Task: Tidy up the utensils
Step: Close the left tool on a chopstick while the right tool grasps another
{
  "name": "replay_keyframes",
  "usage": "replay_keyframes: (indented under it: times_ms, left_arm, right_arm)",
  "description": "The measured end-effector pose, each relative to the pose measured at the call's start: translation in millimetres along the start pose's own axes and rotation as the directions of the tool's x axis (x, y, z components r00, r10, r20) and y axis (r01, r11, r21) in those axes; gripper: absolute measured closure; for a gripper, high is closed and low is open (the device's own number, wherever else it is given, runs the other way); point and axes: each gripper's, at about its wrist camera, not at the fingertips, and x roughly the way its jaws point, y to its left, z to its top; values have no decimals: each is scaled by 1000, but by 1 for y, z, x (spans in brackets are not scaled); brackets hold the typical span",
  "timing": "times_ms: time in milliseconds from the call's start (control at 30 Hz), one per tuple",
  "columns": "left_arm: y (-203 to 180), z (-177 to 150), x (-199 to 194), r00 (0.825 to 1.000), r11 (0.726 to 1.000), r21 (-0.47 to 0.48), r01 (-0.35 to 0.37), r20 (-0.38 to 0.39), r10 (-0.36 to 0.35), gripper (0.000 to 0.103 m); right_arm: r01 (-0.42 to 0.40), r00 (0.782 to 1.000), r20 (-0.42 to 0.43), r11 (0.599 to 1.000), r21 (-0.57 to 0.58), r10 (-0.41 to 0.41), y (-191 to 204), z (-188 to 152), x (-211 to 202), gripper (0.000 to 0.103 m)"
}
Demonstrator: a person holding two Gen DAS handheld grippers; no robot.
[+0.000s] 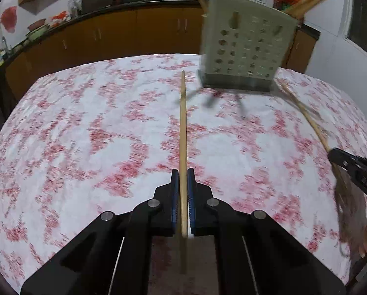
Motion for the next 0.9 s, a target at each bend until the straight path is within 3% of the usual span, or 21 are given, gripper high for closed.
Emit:
replay_keyframes:
  times_ms: [233,900]
  left_arm:
    - [23,7,5,1000,999,-36,-22,2,22,95]
    - [26,7,5,1000,999,-54,-3,3,3,94]
  right_arm:
    - [2,1000,4,1000,-27,-2,10,3,3,95]
    - [26,999,22,999,-38,-26,11,4,6,94]
